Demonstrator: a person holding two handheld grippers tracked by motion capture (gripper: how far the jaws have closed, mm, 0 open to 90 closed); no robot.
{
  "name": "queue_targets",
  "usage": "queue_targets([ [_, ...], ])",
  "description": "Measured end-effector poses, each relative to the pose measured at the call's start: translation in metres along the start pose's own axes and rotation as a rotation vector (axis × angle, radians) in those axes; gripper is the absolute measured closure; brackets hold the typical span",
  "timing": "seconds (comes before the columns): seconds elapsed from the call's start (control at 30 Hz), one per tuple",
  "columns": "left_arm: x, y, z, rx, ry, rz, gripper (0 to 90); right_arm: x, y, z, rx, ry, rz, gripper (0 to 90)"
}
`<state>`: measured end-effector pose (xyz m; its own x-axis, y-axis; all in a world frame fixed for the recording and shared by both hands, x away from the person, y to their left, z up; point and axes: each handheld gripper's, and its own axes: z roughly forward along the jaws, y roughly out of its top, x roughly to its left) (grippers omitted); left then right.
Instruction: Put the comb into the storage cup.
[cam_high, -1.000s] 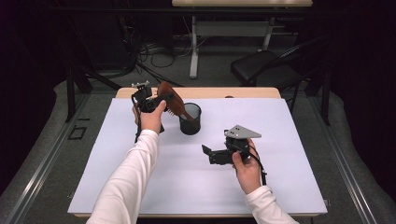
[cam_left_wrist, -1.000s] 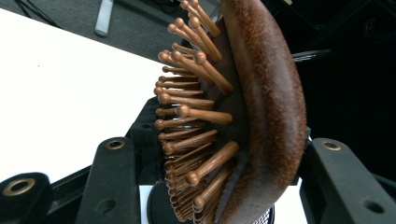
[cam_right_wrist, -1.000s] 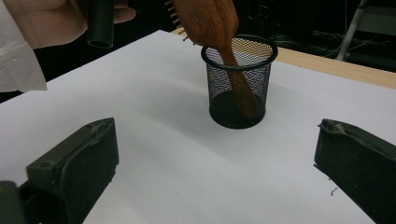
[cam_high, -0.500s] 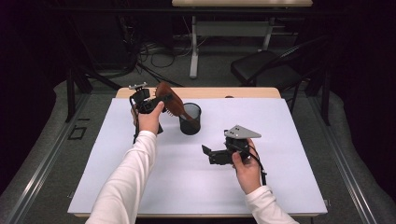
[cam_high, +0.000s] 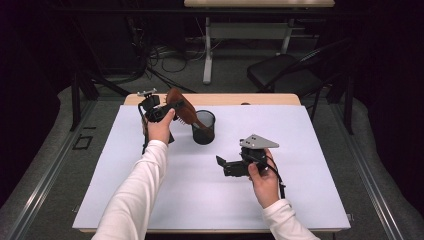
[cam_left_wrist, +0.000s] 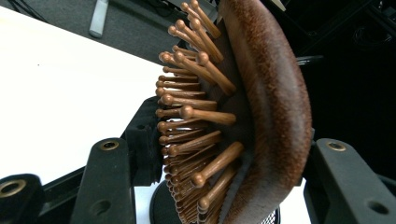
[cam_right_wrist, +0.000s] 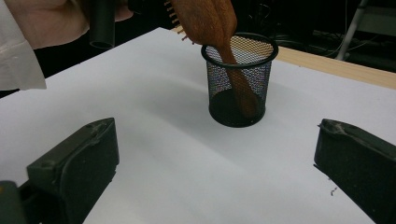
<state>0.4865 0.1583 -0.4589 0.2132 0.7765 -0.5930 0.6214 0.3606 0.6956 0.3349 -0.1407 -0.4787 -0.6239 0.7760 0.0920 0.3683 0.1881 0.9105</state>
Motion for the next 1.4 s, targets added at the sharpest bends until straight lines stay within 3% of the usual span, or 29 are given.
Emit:
queue_targets([
  [0.43, 0.0002, 0.0011, -0.0012, 0.003, 0.018, 0.014, 44.1, 0.0003, -0.0002, 0.0003, 0.003, 0.002, -0.001, 0.0],
  [0.8, -0.0012, 0.0015, -0.0015, 0.003, 0.012, 0.005, 43.9, -0.0001, -0.0002, 0.0002, 0.002, -0.001, -0.002, 0.0],
  [1.03, -0.0012, 0.0023, -0.0028, 0.004, 0.011, 0.019, 43.6, 0.0001, -0.0002, 0.0004, 0.002, 0.0, -0.004, 0.0],
  [1.4, -0.0017, 0.0003, -0.001, 0.002, 0.015, 0.018, 30.0, 0.0005, -0.0003, 0.0006, 0.003, -0.001, -0.006, 0.0],
])
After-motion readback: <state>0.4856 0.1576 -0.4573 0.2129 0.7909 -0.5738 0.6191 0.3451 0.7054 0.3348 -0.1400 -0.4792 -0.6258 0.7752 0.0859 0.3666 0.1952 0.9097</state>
